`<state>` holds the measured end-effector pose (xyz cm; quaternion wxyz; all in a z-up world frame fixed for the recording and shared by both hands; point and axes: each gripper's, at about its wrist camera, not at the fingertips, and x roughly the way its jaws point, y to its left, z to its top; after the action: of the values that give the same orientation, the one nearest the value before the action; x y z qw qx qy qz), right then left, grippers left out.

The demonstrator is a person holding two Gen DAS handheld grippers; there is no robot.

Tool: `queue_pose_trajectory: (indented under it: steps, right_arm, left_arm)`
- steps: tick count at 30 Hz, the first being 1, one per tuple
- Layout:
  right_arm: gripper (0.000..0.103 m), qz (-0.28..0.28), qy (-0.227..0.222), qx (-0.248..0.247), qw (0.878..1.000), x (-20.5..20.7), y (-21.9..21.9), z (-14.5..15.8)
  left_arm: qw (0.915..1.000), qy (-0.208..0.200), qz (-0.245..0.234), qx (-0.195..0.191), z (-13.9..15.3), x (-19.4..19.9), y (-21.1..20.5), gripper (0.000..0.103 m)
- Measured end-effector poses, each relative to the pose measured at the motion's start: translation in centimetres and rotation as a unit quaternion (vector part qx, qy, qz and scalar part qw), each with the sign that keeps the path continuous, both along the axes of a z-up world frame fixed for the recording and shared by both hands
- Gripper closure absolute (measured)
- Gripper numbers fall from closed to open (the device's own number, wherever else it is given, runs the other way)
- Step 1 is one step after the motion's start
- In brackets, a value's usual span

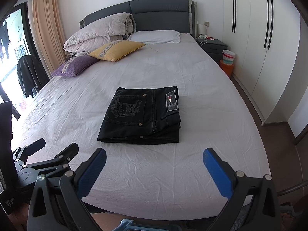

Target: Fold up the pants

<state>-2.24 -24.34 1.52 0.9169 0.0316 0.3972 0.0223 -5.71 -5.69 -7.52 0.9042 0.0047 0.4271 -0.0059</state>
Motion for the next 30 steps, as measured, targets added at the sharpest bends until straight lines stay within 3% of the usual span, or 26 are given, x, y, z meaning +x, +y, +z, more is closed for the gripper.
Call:
queue_pose_trajectory:
  steps: [30]
  right_arm:
    - [0.000, 0.000, 0.001, 0.001, 1.000, -0.10, 0.12, 0.08]
  left_arm:
    - [1.0000, 0.005, -0.003, -0.005, 0.06, 0.34, -0.03, 0.000]
